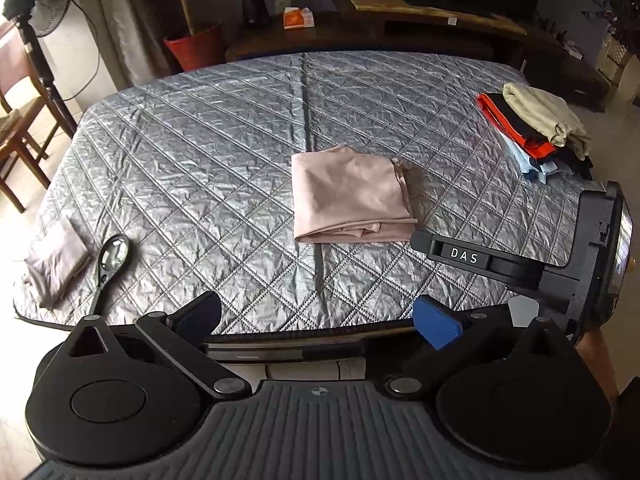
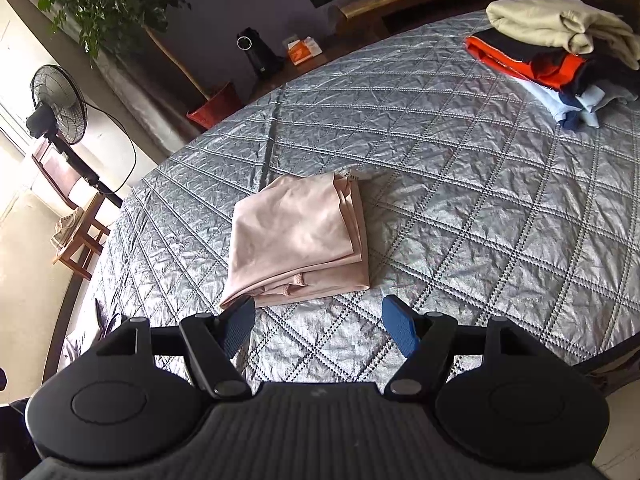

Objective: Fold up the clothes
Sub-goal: 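Release the folded pink bundle and raise the right tool above it, then lower the right tool onto the folded pink bundle and grasp it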

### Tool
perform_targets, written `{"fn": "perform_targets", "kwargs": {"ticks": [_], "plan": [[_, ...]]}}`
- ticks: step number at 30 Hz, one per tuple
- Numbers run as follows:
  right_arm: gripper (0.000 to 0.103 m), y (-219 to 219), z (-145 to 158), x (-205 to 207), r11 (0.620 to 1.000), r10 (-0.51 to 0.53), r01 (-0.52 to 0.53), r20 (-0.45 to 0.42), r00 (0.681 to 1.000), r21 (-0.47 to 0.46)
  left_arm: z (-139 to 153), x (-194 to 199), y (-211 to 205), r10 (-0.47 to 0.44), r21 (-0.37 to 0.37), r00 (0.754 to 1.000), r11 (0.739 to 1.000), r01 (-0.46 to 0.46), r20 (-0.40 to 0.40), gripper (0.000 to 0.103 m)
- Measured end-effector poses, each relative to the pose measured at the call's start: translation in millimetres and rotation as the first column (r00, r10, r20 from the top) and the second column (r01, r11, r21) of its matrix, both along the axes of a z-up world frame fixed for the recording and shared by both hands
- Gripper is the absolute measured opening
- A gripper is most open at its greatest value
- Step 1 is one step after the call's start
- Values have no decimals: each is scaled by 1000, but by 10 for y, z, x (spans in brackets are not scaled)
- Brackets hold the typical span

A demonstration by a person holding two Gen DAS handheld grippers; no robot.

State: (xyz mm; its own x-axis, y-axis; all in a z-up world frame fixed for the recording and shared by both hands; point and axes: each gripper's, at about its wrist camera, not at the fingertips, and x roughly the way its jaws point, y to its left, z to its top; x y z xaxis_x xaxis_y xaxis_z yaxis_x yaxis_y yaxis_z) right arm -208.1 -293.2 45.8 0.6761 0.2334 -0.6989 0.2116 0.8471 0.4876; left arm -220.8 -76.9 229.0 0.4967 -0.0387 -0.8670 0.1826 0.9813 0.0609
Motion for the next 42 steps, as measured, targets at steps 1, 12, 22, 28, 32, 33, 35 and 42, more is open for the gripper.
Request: {"fn": "perform_targets", "kwargs": {"ticks": [1, 12, 22, 28, 32, 33, 35, 42], "plan": [[68, 5, -2, 0, 1000, 1, -1, -1, 1000, 0, -10, 8, 5, 1, 0, 1000, 1000, -1, -2, 103], [68, -7, -80, 19, 998, 16, -13, -43, 999, 69, -204, 403, 235, 46, 26, 999, 999, -45, -11, 103], [69, -64, -218, 106, 979, 42, -21, -99, 994, 202, -709, 1411, 728, 164, 1, 983, 986, -164, -84, 103], [72, -193, -348, 192, 948, 17, 31, -146, 989, 317, -1096, 1753, 646, 122, 58, 988, 991, -117, -96, 103], [72, -302, -396, 366, 936, 12, 38, -139, 990, 349, -1322, 1859, 582, 101, 92, 989, 992, -91, -109, 103], [73, -346, -406, 431, 936, 5, 42, -133, 991, 349, -1361, 1893, 580, 99, 93, 989, 992, -89, -113, 103], [73, -434, -424, 563, 937, -10, 52, -121, 993, 347, -1425, 1954, 567, 93, 93, 988, 992, -82, -120, 103], [74, -614, -715, 963, 940, 14, 37, -146, 989, 340, -1595, 2168, 544, 100, 76, 985, 993, -90, -143, 103]]}}
